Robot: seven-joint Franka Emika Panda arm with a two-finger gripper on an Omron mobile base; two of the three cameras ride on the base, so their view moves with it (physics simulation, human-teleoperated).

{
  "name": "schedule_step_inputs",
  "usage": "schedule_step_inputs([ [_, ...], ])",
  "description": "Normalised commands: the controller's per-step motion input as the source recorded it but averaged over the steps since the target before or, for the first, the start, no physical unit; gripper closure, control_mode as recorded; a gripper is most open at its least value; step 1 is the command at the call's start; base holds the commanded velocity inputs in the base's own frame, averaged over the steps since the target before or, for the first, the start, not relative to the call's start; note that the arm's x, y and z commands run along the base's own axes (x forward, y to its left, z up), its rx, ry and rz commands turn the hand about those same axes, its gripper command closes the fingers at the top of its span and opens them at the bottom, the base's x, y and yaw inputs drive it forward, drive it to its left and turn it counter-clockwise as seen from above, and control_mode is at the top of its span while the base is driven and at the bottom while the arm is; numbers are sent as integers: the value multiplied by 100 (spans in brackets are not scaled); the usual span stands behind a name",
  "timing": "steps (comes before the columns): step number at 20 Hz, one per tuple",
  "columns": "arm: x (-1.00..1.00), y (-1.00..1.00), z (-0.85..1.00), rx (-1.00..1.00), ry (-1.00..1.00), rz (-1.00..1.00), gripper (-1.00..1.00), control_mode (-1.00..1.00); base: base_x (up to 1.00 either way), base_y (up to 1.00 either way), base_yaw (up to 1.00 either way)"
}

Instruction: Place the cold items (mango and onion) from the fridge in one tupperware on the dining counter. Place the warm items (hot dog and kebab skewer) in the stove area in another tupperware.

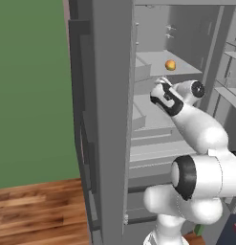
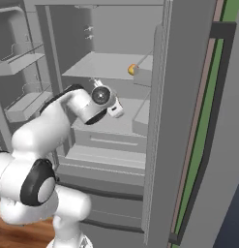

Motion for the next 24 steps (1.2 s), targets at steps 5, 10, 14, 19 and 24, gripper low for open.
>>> schedule_step_inputs([
  [5, -100, -49, -10, 9, 0, 24, 100, -100, 0, 0, 0],
  [10, -100, 6, -26, -1, 0, 7, 100, -100, 0, 0, 0],
  [14, -100, 51, 50, -18, 16, 0, 100, -100, 0, 0, 0],
  [19, -100, 41, 38, -35, 22, -2, 100, -100, 0, 0, 0],
  [24, -100, -8, -2, -28, 11, -1, 100, -100, 0, 0, 0],
])
